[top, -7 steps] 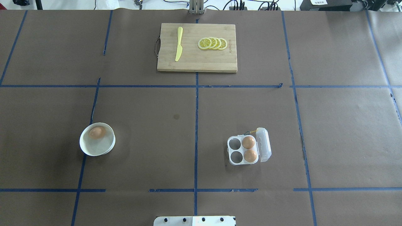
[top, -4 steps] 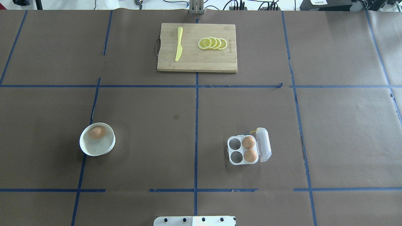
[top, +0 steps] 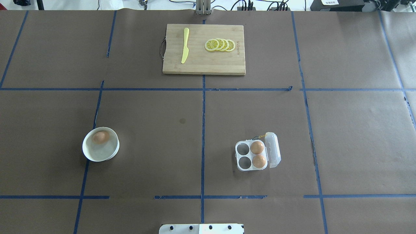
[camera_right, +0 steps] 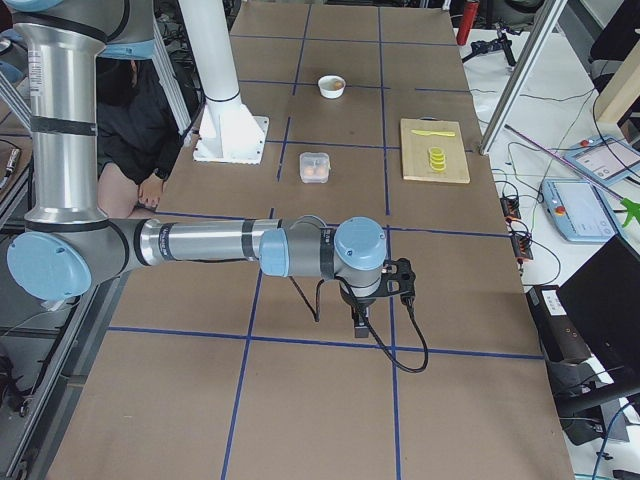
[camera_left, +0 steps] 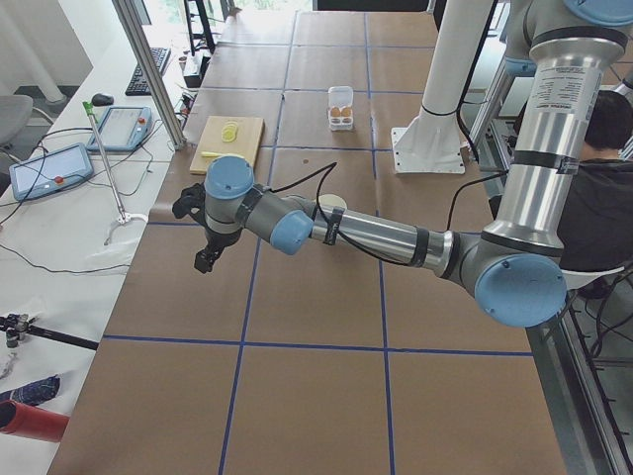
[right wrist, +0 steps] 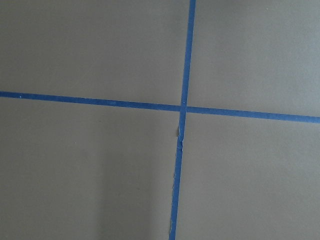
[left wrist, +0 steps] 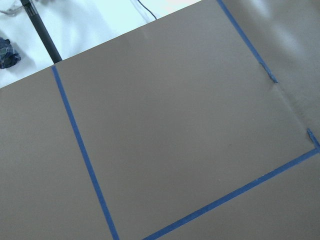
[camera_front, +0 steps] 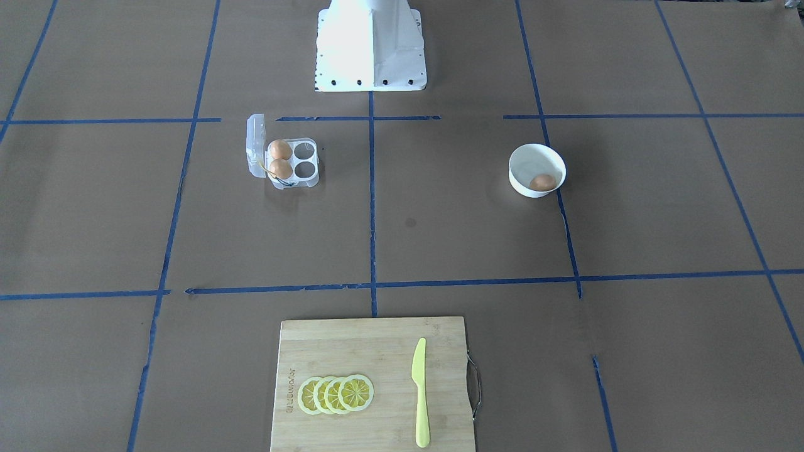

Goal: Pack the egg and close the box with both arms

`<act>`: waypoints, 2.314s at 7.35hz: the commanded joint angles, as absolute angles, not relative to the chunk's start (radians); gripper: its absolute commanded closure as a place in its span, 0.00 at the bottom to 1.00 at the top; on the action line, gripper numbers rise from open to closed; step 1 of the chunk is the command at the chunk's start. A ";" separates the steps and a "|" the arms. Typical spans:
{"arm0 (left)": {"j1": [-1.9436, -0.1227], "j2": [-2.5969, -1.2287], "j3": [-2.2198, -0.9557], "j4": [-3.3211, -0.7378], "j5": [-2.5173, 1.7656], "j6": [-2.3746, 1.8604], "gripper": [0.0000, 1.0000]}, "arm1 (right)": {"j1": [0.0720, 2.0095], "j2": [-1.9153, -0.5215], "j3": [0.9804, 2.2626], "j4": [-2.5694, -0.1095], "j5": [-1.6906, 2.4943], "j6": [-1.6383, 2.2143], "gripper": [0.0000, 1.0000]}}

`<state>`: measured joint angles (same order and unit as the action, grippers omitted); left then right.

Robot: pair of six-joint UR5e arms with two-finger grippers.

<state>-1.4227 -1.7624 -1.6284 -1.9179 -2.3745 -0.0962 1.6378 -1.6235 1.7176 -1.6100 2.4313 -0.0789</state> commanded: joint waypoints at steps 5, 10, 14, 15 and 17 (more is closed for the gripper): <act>-0.925 -1.746 -1.942 -1.908 -2.125 -1.071 0.00 | 1.637 -1.623 1.713 -1.608 2.483 -0.078 0.00; -0.683 -1.713 -1.927 -1.902 -1.976 -1.254 0.02 | 1.637 -1.628 1.709 -1.609 2.485 -0.080 0.00; -0.621 -1.713 -1.911 -1.867 -1.938 -1.290 0.07 | 1.637 -1.626 1.709 -1.609 2.485 -0.077 0.00; -0.612 -1.712 -1.902 -1.867 -1.937 -1.290 0.07 | 1.637 -1.626 1.709 -1.609 2.485 -0.075 0.00; -0.589 -1.713 -1.884 -1.867 -1.936 -1.304 0.08 | 1.637 -1.626 1.709 -1.609 2.487 -0.075 0.00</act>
<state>-0.6017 -1.7130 -1.8936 -1.8670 -1.9373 -1.2969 1.6367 -1.6262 1.7088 -1.6091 2.4854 -0.0760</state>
